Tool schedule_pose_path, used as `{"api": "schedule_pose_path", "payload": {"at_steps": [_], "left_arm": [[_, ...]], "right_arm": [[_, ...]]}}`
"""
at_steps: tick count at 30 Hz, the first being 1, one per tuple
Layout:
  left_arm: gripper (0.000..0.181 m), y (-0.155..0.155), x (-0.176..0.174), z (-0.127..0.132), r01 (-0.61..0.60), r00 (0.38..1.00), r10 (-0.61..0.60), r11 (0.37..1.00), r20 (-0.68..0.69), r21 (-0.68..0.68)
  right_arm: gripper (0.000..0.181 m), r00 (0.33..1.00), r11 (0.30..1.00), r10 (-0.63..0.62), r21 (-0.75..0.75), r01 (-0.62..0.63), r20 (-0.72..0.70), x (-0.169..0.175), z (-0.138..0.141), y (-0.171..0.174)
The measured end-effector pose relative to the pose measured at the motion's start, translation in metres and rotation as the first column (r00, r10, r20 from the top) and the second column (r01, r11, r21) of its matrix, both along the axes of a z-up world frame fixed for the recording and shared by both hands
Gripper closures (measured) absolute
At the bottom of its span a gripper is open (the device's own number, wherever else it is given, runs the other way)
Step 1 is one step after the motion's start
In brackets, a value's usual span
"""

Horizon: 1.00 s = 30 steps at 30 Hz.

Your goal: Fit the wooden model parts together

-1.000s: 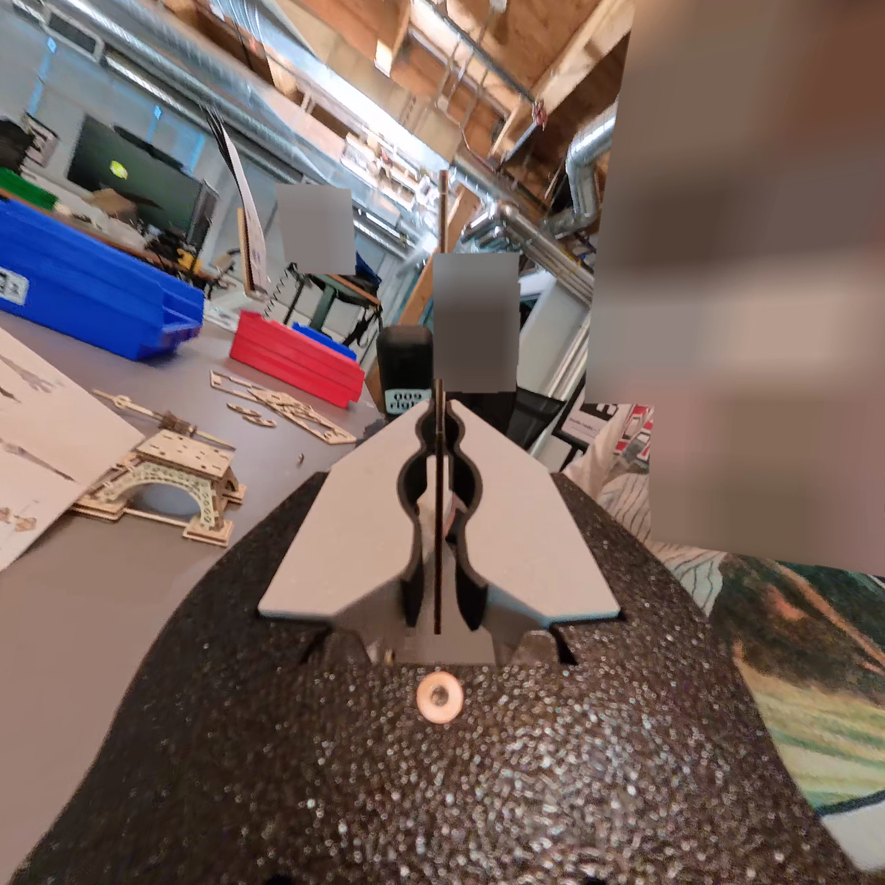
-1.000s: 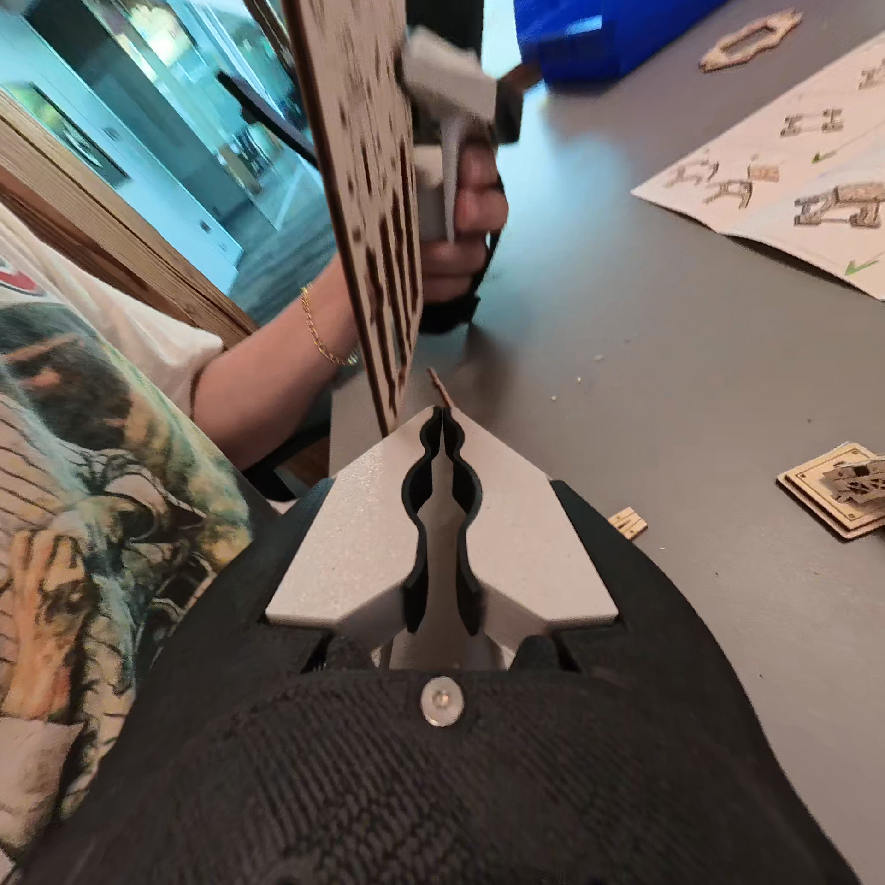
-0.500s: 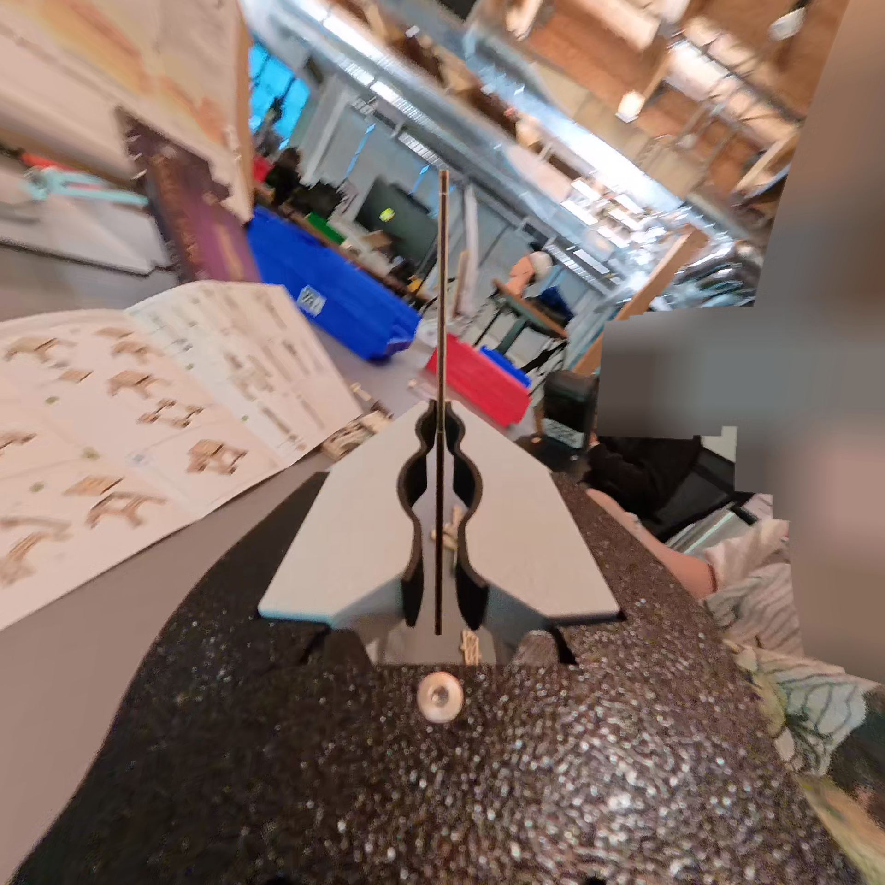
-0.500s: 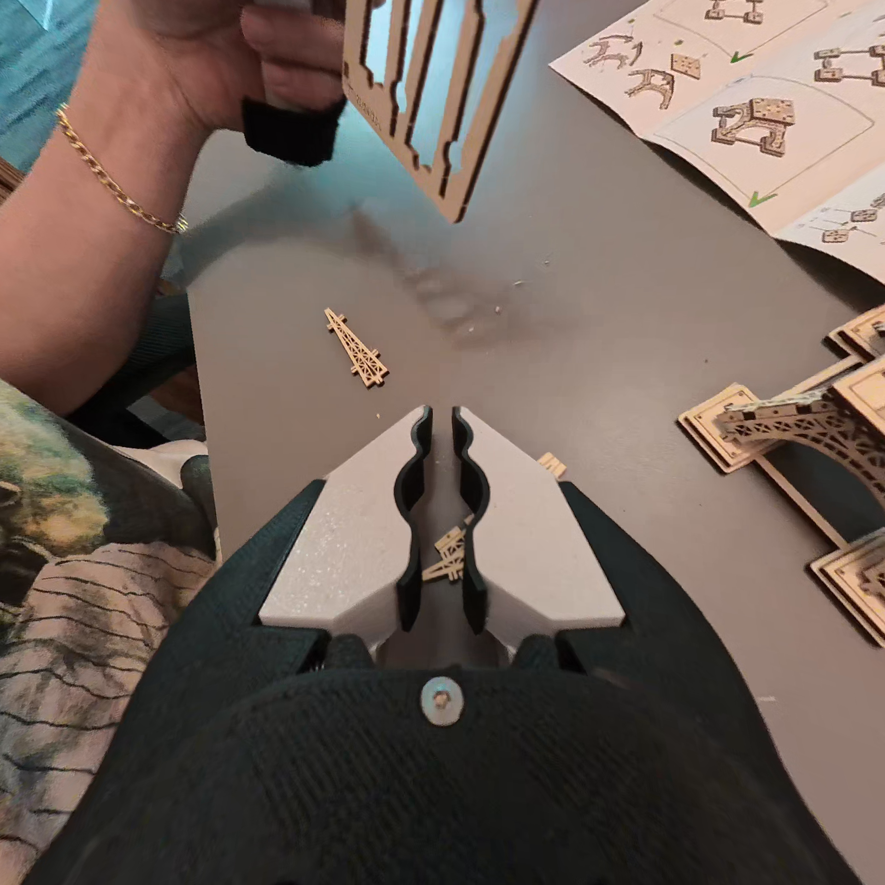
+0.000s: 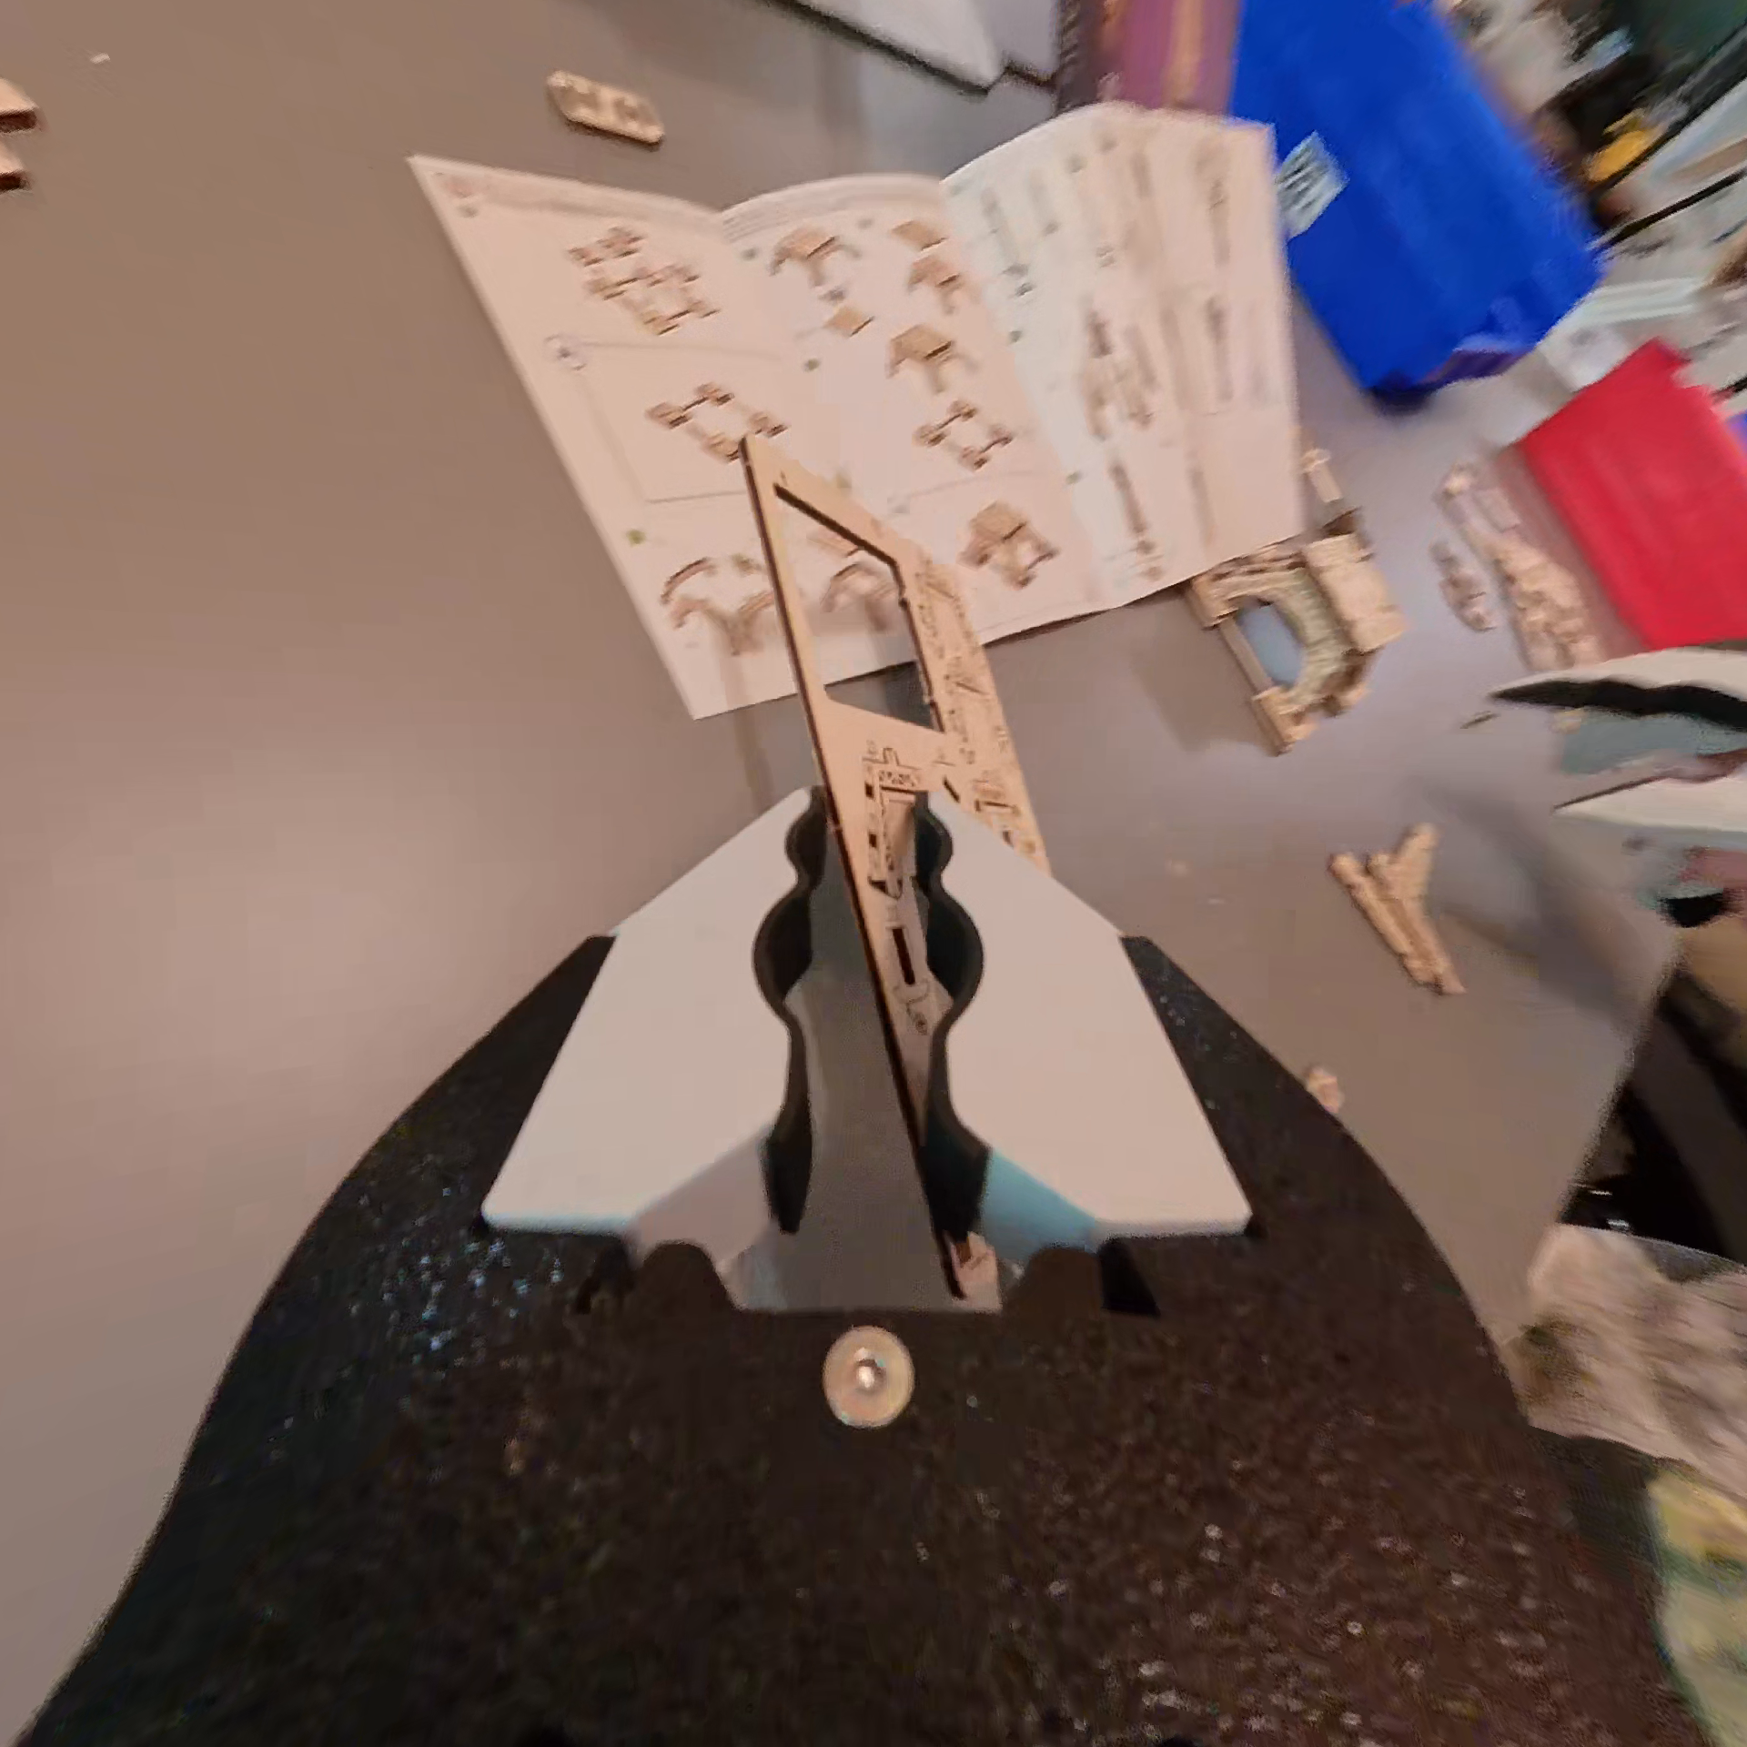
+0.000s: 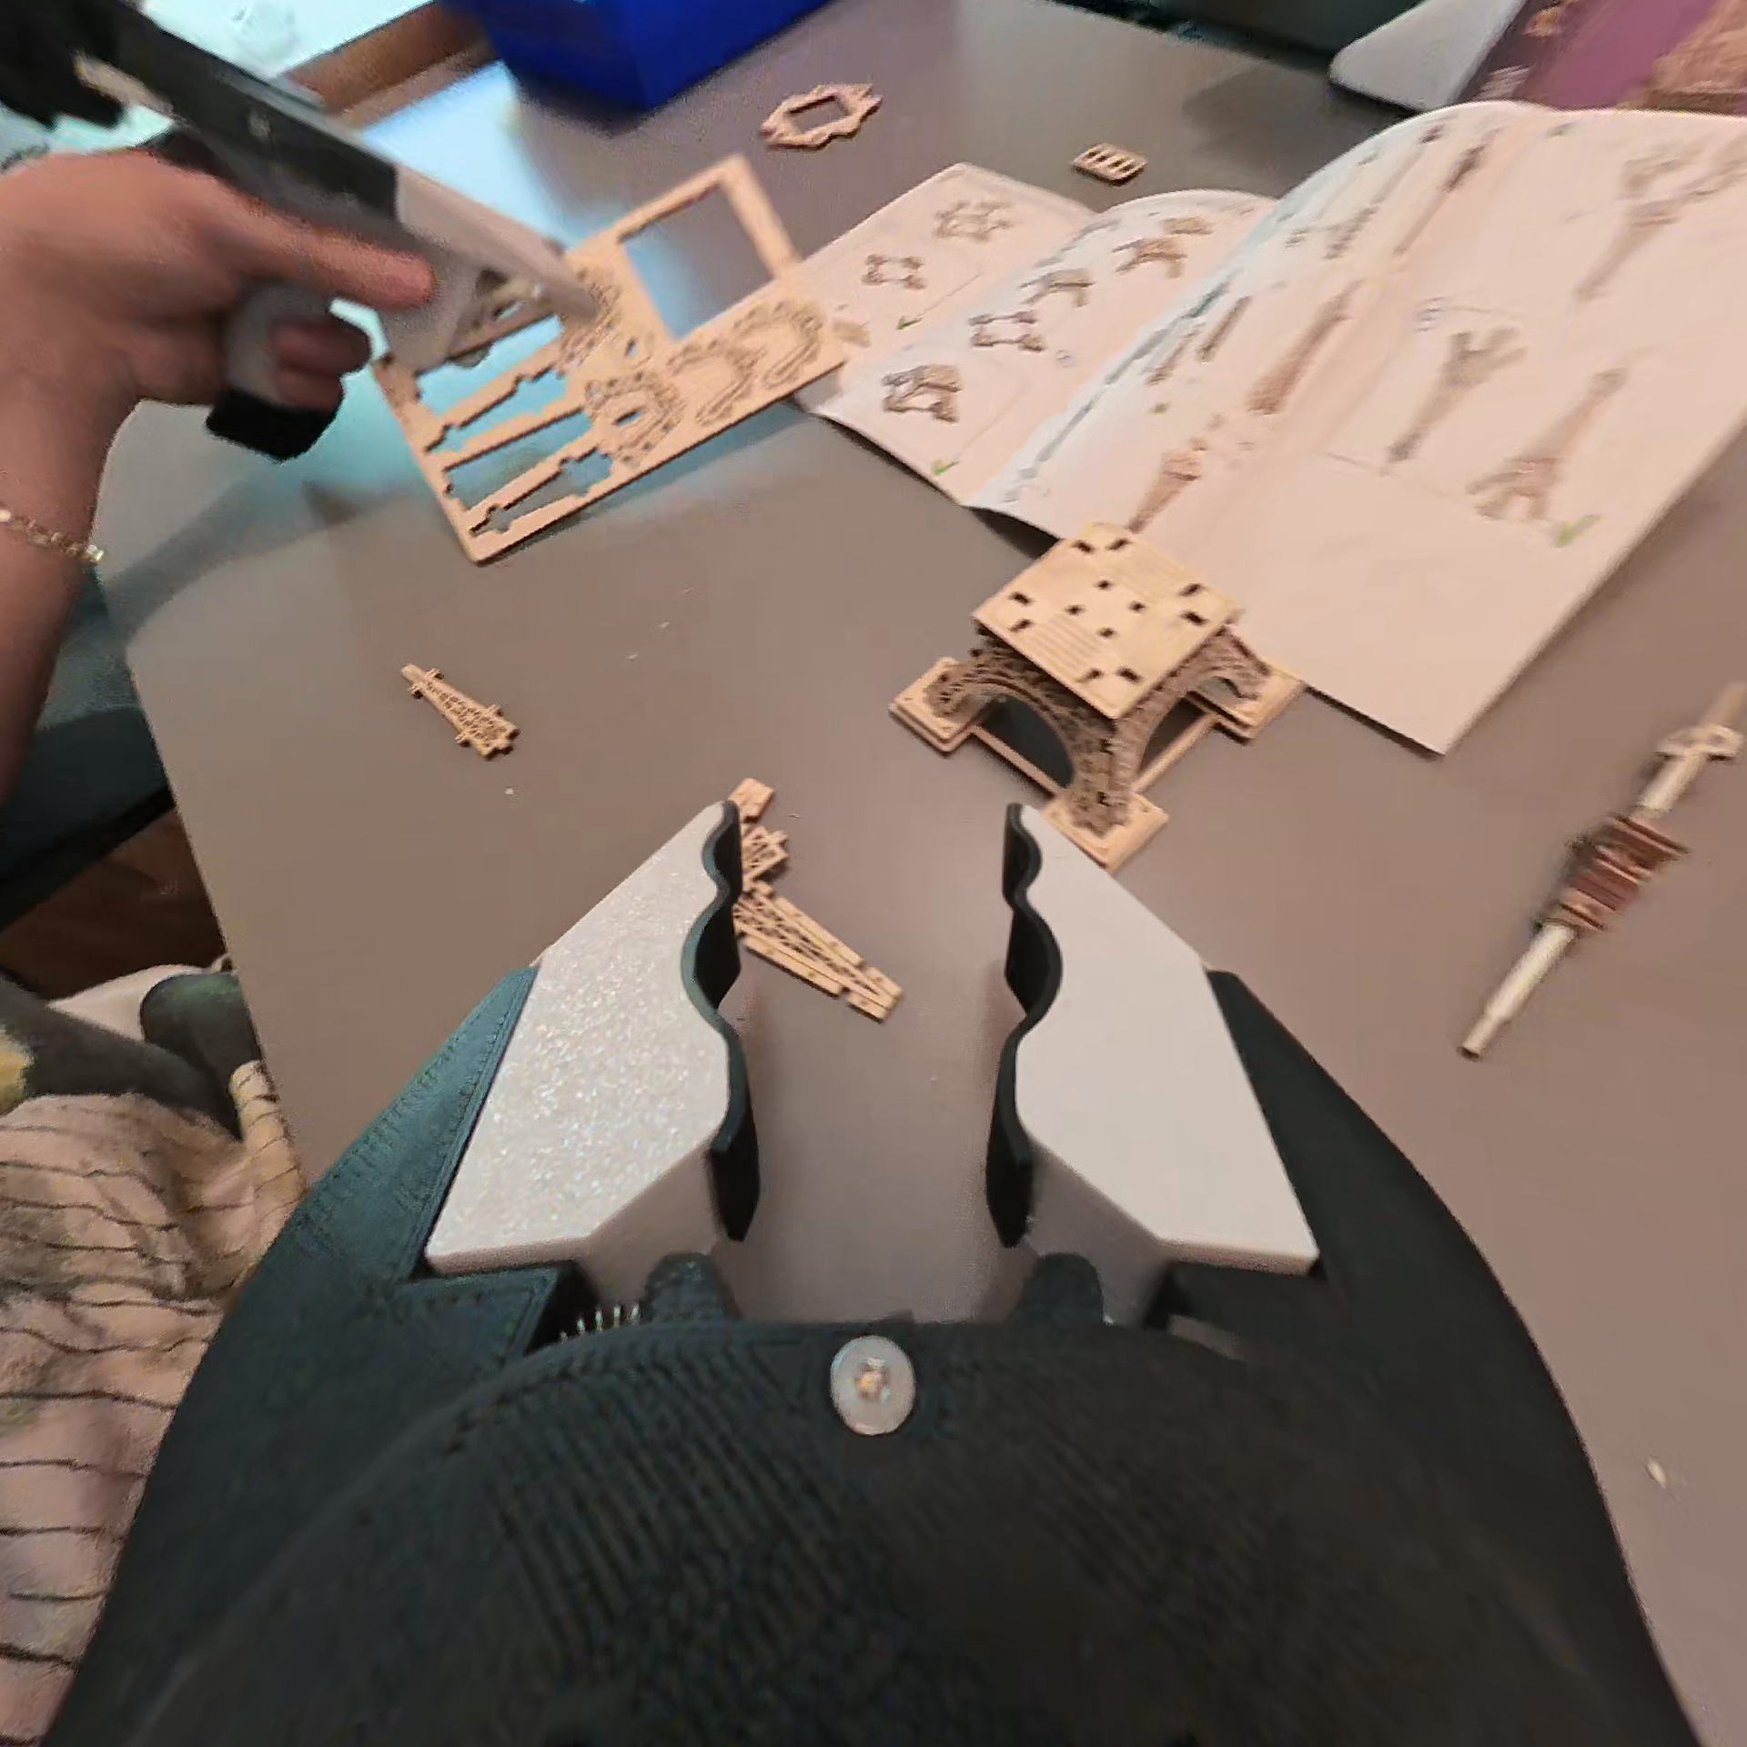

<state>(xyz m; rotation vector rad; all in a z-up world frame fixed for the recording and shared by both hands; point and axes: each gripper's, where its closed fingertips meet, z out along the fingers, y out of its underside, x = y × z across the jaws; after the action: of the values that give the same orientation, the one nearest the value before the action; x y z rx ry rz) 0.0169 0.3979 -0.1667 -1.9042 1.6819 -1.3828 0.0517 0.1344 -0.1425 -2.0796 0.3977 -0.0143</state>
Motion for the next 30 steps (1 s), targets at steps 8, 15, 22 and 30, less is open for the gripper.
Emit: {"api": "schedule_pose_path", "payload": {"at_steps": [8,15,22,30], "left_arm": [[0.135,0.019,0.000,-0.015,-0.045,0.995,0.066,0.965,-0.070,0.259],[0.142,-0.012,0.005,0.019,0.033,0.998,-0.047,0.949,0.036,0.315],[0.150,-0.073,-0.007,0.031,0.155,0.980,-0.186,0.935,0.070,0.318],[0.152,-0.098,-0.050,0.003,0.272,0.961,-0.257,0.839,-0.097,0.471]], "right_arm": [[0.128,0.993,0.987,-0.090,-0.129,0.100,0.082,0.037,-0.016,-0.045],[0.137,0.942,0.928,-0.335,-0.164,0.334,0.023,0.100,-0.026,-0.093],[0.145,0.924,0.933,-0.354,-0.126,0.338,-0.144,0.124,-0.038,-0.075],[0.181,0.954,0.955,-0.264,-0.179,0.237,-0.144,0.125,-0.047,-0.061]]}}
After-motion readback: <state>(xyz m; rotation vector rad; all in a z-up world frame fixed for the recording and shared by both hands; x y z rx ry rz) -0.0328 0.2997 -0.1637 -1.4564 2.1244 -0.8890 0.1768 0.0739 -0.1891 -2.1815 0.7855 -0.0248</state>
